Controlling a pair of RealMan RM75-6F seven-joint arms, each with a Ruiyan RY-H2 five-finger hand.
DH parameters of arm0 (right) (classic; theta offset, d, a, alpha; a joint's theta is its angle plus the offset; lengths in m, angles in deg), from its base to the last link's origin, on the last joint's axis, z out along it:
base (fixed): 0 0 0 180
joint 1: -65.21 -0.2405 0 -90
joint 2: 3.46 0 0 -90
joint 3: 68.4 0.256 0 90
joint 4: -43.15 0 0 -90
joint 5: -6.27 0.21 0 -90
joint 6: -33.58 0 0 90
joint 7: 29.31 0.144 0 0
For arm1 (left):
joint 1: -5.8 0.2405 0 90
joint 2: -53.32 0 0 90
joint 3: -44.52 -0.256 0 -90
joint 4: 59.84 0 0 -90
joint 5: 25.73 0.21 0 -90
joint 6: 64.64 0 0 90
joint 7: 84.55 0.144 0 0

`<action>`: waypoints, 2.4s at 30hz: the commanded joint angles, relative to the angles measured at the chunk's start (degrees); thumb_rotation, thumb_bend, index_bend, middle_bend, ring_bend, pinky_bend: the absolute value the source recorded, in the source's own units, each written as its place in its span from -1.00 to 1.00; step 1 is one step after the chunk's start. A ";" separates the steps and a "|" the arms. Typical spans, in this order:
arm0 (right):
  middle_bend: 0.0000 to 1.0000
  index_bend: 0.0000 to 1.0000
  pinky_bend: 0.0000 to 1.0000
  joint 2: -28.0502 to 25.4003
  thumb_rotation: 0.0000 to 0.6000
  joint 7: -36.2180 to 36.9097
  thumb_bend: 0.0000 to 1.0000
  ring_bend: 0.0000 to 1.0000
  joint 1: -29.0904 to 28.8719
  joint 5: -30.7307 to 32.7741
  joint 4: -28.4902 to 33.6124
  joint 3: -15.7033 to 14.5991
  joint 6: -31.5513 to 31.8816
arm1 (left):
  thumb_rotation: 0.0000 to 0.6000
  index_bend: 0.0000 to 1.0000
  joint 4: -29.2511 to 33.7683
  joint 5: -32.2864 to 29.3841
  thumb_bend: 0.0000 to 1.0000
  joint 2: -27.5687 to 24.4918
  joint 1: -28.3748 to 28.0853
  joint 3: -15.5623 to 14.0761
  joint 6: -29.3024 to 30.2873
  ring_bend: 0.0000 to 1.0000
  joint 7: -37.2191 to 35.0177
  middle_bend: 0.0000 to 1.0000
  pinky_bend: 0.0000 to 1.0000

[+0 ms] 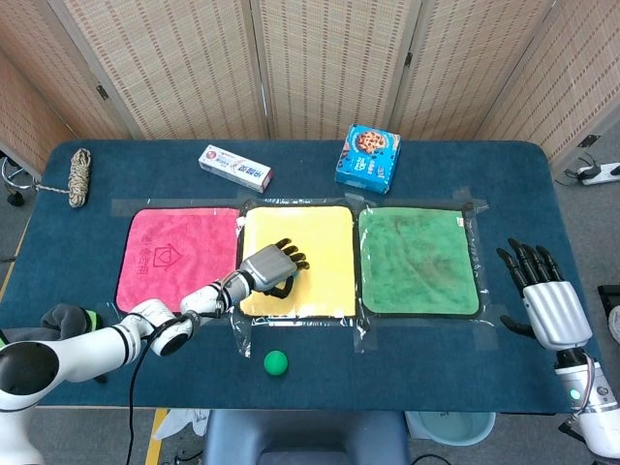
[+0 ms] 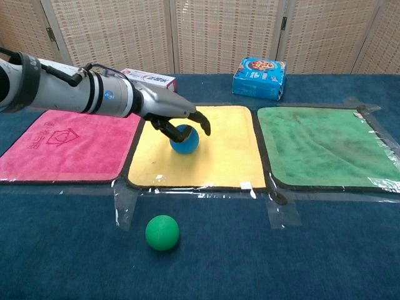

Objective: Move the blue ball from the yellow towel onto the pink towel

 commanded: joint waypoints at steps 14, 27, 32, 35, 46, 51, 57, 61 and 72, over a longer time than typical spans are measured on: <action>-1.00 -1.00 -1.00 0.37 1.00 0.63 -0.83 -1.00 0.99 -0.61 -0.43 0.76 0.07 | -0.36 -0.46 -1.31 -2.38 0.68 1.63 -0.94 -2.00 1.63 -0.64 3.80 -0.50 -1.00; -1.00 -1.00 -1.00 0.73 1.00 1.72 -0.83 -1.00 1.31 -0.63 -1.32 1.36 -0.51 | -0.39 -0.20 0.51 -2.70 0.68 -1.07 0.15 -4.61 3.54 -0.41 7.32 -0.26 -0.99; -1.00 -1.00 -1.00 0.81 1.00 1.91 -0.83 -1.00 1.46 -0.85 -1.32 1.56 -0.38 | -0.40 -0.17 1.58 -2.23 0.68 -3.12 1.18 -6.48 4.22 -0.41 9.12 -0.25 -0.99; -1.00 -1.00 -1.00 0.84 1.00 1.98 -0.83 -1.00 1.55 -0.93 -1.25 1.68 -0.30 | -0.39 -0.17 2.09 -2.39 0.68 -4.26 1.94 -7.28 4.62 -0.41 9.75 -0.25 -0.99; -1.00 -1.00 -1.00 0.65 1.00 1.88 -0.83 -1.00 2.06 -1.70 -0.39 1.92 0.55 | -0.39 -0.15 4.79 -3.01 0.67 -8.95 4.98 -6.77 9.23 -0.41 8.75 -0.25 -0.99; -1.00 -1.00 -1.00 0.55 1.00 2.16 -0.83 -1.00 2.33 -1.83 -0.21 1.90 0.66 | -0.40 -0.31 9.31 0.34 0.67 -12.42 6.84 -7.69 12.93 -0.49 8.68 -0.30 -0.99; -1.00 -1.00 -1.00 0.65 1.00 2.94 -0.83 -1.00 2.42 -1.95 -0.48 2.03 0.65 | -0.35 -0.85 13.04 2.67 0.24 -15.00 9.11 -9.52 15.64 -0.78 10.36 -0.70 -0.99; -1.00 -1.00 -1.00 0.70 1.00 3.40 -0.83 -1.00 2.39 -2.04 -0.82 2.13 0.55 | -0.31 -1.00 14.75 3.08 -0.05 -15.95 10.66 -10.45 17.02 -0.88 12.23 -0.85 -1.00; -1.00 -1.00 -1.00 0.98 1.00 3.70 -0.83 -1.00 2.41 -2.17 -1.01 2.22 0.31 | -0.29 -0.57 19.36 11.99 -0.08 -17.54 12.42 -12.47 21.67 -0.81 11.45 -0.77 -1.00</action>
